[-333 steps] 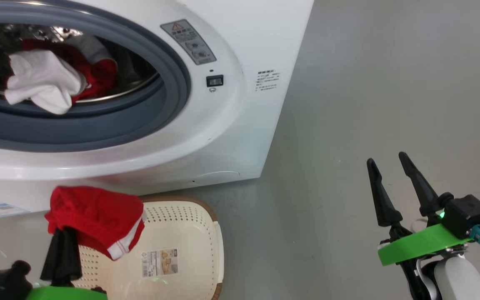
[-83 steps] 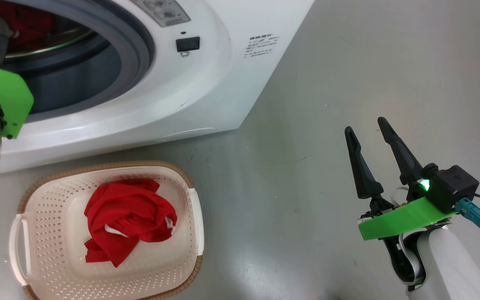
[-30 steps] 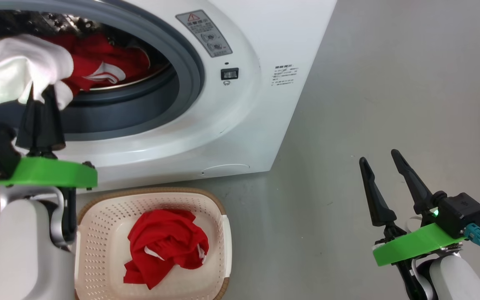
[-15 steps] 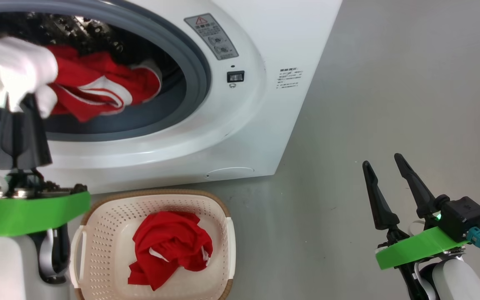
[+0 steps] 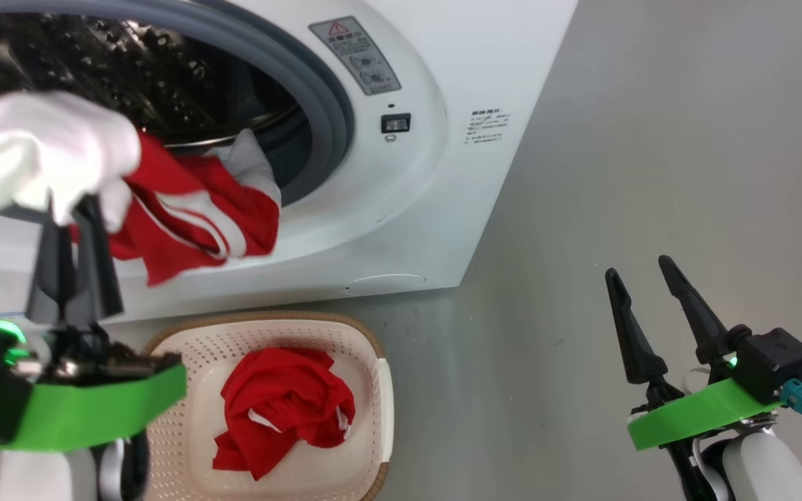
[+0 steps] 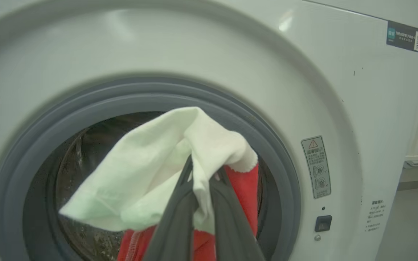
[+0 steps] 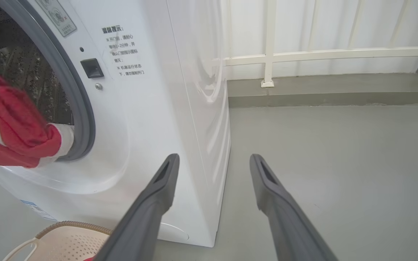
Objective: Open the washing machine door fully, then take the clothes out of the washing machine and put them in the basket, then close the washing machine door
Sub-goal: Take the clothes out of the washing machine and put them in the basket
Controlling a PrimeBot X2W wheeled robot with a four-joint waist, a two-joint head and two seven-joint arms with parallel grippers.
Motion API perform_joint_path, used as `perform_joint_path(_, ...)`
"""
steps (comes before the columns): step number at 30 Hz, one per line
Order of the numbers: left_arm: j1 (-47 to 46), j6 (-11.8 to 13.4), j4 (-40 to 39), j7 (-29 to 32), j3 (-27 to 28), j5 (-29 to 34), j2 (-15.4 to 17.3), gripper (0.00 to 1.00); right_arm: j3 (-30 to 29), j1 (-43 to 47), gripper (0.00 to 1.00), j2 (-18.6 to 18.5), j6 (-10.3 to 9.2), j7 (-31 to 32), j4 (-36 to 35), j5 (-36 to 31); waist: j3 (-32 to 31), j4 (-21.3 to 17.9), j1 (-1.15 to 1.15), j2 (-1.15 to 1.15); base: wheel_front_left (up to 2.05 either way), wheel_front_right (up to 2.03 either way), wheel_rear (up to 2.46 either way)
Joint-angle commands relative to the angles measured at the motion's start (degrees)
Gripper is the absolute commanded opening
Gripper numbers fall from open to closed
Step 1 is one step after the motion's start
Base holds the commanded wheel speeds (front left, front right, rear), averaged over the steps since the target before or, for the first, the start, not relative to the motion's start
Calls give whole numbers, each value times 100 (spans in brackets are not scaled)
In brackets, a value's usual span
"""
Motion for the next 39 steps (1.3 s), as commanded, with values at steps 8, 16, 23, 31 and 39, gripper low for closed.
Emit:
perform_joint_path(8, 503, 210, 611, -25, -16, 14, 88, 0, 107, -43, 100, -52, 36, -36, -156, -3, 124, -28, 0, 0, 0, 0, 0)
perform_joint_path(16, 562, 205, 1840, -25, -90, 133, 88, 0, 149, -124, 100, -59, 36, -36, -146, -4, 227, -36, 0, 0, 0, 0, 0)
perform_joint_path(23, 598, 137, 2707, -25, -206, 219, 88, 0, 183, -142, 100, -63, 36, -36, -131, 5, 263, -87, 0, 0, 0, 0, 0)
perform_joint_path(31, 541, 122, 3742, -25, -350, 328, 88, 0, 212, -169, 100, -52, 36, -36, -128, 13, 331, -132, 0, 0, 0, 0, 0)
perform_joint_path(39, 380, 52, 4680, -25, -415, 473, 88, 0, 254, -219, 100, -52, 36, -36, -130, 21, 441, -197, 0, 0, 0, 0, 0)
